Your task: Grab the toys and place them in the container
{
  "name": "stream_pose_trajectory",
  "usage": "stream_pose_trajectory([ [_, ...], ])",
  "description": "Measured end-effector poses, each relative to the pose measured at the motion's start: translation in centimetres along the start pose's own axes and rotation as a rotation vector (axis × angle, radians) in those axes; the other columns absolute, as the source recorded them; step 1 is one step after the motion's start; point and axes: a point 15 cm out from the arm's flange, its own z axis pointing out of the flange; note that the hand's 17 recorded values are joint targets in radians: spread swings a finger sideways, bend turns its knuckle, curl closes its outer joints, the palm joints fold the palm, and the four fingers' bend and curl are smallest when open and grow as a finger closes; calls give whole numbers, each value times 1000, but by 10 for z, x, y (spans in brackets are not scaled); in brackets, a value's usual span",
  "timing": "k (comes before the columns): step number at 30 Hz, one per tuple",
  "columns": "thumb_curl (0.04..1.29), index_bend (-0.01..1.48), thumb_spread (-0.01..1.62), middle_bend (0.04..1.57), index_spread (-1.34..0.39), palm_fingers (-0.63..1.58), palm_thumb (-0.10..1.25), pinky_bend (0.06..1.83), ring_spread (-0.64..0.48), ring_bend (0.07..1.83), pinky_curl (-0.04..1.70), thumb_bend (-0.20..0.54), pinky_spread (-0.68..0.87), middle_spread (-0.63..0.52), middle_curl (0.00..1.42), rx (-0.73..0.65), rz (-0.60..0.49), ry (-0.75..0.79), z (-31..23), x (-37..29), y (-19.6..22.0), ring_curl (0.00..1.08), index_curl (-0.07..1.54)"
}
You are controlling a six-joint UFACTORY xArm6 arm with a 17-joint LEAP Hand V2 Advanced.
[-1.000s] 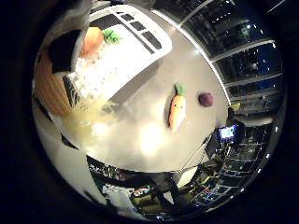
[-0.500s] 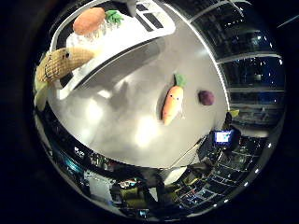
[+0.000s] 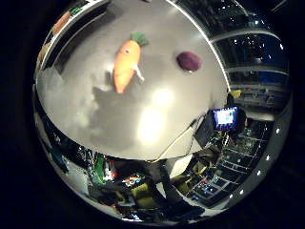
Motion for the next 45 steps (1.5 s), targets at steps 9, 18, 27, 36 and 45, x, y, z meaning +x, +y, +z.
stream_pose_trajectory([
  [9, 327, 258, 1037, 172, -268, 240, 562, 413, 195, 232, 352, -43, 513, 80, 293, -77, 135, -67, 46, 18, 25, 241, 357],
  [18, 288, 335, 1025, 170, -198, 289, 405, 367, 254, 210, 313, -33, 533, 132, 257, -10, 388, -15, 60, 41, -11, 237, 409],
  [27, 287, 251, 1026, 143, -107, 203, 379, 448, 286, 238, 323, -26, 546, 215, 219, -1, 597, -22, 65, 55, -29, 247, 401],
  [36, 282, 279, 1028, 159, -71, 176, 370, 474, 308, 245, 313, -26, 545, 242, 203, -62, 658, -46, 104, 64, -38, 249, 413],
  [45, 295, 412, 1011, 190, -118, 256, 415, 422, 292, 184, 281, -20, 543, 211, 221, -106, 642, -50, 134, 61, -56, 228, 445],
])
